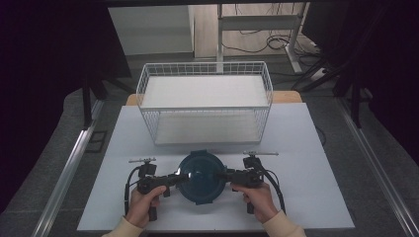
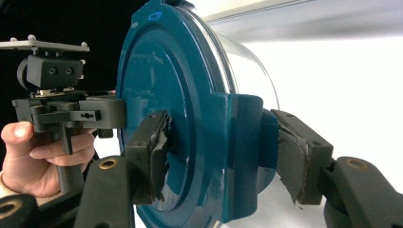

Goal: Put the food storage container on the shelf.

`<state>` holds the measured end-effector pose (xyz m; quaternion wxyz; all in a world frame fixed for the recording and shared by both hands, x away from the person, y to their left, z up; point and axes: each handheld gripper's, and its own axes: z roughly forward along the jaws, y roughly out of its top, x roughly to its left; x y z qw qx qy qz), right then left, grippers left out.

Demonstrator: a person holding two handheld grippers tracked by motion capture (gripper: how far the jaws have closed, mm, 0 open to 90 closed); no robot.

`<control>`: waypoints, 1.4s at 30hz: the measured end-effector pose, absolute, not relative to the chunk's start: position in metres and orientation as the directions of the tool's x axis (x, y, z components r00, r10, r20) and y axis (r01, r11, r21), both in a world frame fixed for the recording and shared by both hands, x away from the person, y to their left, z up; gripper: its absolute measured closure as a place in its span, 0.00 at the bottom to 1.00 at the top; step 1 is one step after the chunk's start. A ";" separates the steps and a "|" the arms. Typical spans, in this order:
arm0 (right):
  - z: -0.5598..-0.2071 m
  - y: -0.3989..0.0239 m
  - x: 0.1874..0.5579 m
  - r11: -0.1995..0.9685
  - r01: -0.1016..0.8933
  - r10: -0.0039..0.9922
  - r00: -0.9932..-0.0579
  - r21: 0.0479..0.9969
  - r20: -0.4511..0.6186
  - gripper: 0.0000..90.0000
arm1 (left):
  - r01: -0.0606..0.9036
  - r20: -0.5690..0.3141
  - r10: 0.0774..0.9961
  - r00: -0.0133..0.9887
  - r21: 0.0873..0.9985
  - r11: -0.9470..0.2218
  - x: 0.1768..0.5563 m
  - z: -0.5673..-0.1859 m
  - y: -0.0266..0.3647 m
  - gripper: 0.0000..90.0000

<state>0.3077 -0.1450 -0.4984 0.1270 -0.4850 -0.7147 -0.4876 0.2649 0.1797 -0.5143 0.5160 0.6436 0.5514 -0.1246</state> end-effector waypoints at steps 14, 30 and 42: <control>-0.479 -0.142 0.300 0.075 0.755 0.553 -0.575 0.651 0.603 0.46 | 0.806 -0.708 0.578 0.405 0.575 0.140 0.257 -0.495 0.184 0.47; -0.459 -0.144 0.304 0.072 0.713 0.557 -0.609 0.698 0.565 0.46 | 0.789 -0.701 0.570 0.428 0.597 0.143 0.265 -0.477 0.183 0.46; -0.443 -0.145 0.311 0.080 0.689 0.549 -0.634 0.721 0.545 0.47 | 0.773 -0.688 0.572 0.447 0.618 0.139 0.271 -0.462 0.183 0.46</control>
